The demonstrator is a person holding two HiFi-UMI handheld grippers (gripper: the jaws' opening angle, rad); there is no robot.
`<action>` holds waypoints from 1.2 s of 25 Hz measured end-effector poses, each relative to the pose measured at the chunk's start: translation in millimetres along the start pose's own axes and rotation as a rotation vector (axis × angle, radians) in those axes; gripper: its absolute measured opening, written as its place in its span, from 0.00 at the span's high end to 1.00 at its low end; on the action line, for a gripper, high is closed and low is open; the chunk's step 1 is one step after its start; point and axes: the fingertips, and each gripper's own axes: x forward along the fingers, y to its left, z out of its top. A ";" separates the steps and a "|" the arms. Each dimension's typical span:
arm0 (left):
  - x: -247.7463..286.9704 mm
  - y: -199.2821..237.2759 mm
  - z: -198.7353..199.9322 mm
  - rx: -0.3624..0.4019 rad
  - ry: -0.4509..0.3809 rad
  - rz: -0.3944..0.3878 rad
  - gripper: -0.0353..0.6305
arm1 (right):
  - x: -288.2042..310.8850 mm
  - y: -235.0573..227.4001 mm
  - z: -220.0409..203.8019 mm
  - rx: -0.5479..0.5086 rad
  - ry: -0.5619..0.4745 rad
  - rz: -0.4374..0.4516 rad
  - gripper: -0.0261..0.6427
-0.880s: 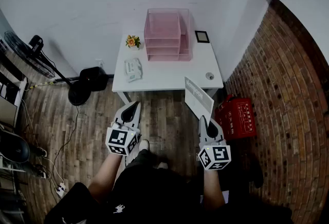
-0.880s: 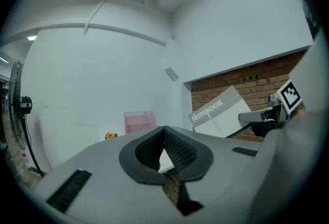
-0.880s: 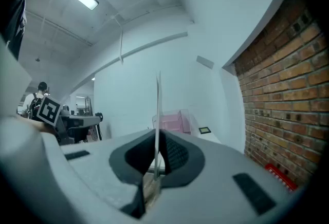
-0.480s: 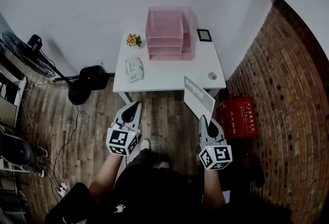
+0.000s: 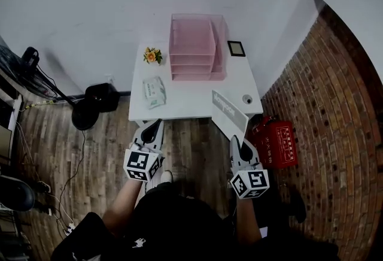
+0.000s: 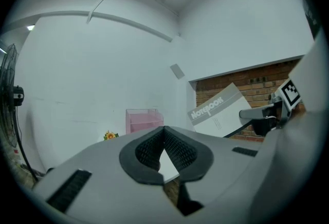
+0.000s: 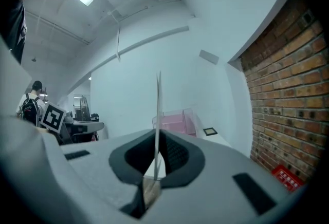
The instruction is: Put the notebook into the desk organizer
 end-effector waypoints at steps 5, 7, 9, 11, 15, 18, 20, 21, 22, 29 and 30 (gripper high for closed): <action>29.8 35.9 8.1 -0.006 -0.006 -0.033 0.94 | 41.1 8.5 8.6 -0.008 0.011 -0.031 0.94; 41.3 47.2 11.5 -0.006 -0.009 -0.050 0.94 | 55.5 11.0 12.7 -0.010 0.013 -0.044 0.94; 51.6 56.4 13.7 -0.002 -0.009 -0.068 0.94 | 68.0 14.1 16.4 -0.015 0.017 -0.056 0.94; 61.3 65.0 12.9 -0.003 -0.001 -0.086 0.94 | 80.4 17.5 18.6 -0.028 0.022 -0.067 0.94; 75.4 79.4 1.1 -0.012 0.034 -0.123 0.94 | 107.0 26.4 14.4 -0.060 0.046 -0.080 0.94; 84.0 94.2 -6.3 -0.008 0.055 -0.135 0.94 | 130.9 34.9 11.1 -0.069 0.057 -0.071 0.94; 86.3 103.8 -11.3 -0.014 0.071 -0.130 0.94 | 144.4 38.9 9.9 -0.073 0.072 -0.057 0.94; 86.1 107.6 -13.8 -0.009 0.079 -0.128 0.94 | 150.0 40.0 10.1 -0.074 0.077 -0.050 0.94; 86.5 111.7 -15.5 0.003 0.084 -0.124 0.94 | 155.9 40.6 11.3 -0.075 0.080 -0.044 0.94; 106.8 134.0 -25.0 -0.008 0.099 -0.061 0.94 | 199.3 25.9 17.4 -0.079 0.084 0.017 0.94; 111.8 134.4 -23.8 -0.011 0.093 -0.055 0.94 | 205.6 21.5 17.8 -0.079 0.081 0.027 0.94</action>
